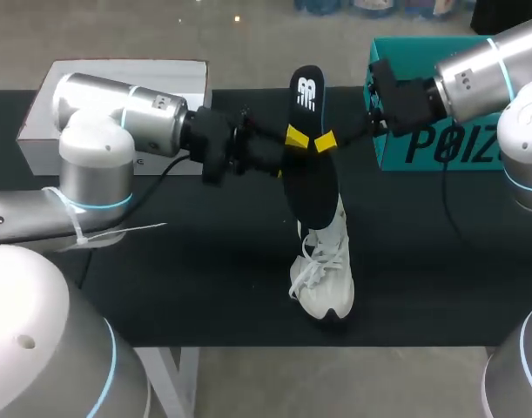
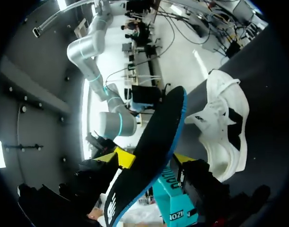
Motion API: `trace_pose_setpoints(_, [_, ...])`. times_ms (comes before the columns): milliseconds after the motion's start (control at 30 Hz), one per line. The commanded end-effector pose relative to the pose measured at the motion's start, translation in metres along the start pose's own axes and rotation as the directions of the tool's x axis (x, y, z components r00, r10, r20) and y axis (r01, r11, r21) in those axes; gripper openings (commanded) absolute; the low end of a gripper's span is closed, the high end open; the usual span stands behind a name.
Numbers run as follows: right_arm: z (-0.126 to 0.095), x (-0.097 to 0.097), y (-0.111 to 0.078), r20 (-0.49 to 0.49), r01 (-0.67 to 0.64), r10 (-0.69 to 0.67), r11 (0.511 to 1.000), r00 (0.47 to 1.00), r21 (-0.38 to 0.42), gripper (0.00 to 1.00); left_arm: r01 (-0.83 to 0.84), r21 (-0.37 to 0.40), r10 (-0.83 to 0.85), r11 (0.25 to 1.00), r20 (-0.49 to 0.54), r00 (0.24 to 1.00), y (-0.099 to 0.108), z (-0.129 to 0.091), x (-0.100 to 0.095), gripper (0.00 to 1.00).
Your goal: Take the shoe out of the shoebox, open the shoe tongue, remove and reinsert the insole, then place the shoe into the shoebox
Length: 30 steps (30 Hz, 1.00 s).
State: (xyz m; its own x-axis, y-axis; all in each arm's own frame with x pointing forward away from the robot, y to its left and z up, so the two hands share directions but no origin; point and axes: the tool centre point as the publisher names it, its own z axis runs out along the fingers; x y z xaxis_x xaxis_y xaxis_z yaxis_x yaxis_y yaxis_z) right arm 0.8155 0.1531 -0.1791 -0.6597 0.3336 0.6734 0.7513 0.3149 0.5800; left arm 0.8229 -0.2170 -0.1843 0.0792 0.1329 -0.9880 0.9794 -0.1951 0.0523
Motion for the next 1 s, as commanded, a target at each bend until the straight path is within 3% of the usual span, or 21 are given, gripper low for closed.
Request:
trace_pose_setpoints(33, [0.001,0.000,0.000,0.002,-0.001,0.001,1.000,1.000,0.000,0.00,0.037,-0.018,-0.038,0.999,-0.035,0.999,-0.019,-0.029,-0.008,1.00])
trace_pose_setpoints(300, [0.001,0.000,0.000,0.002,-0.001,0.001,1.000,1.000,0.000,0.00,0.163,-0.040,-0.165,0.986,-0.042,0.985,-0.048,-0.049,-0.005,1.00])
trace_pose_setpoints(400, [0.001,0.000,0.000,0.002,-0.001,0.001,1.000,1.000,0.000,0.00,0.217,-0.047,-0.221,0.975,-0.089,0.971,-0.053,-0.054,-0.005,1.00])
trace_pose_setpoints(1000, [0.001,0.000,0.000,0.002,-0.001,0.001,1.000,1.000,0.000,0.00,0.238,-0.061,-0.243,0.969,-0.088,0.966,-0.054,-0.058,-0.006,1.00])
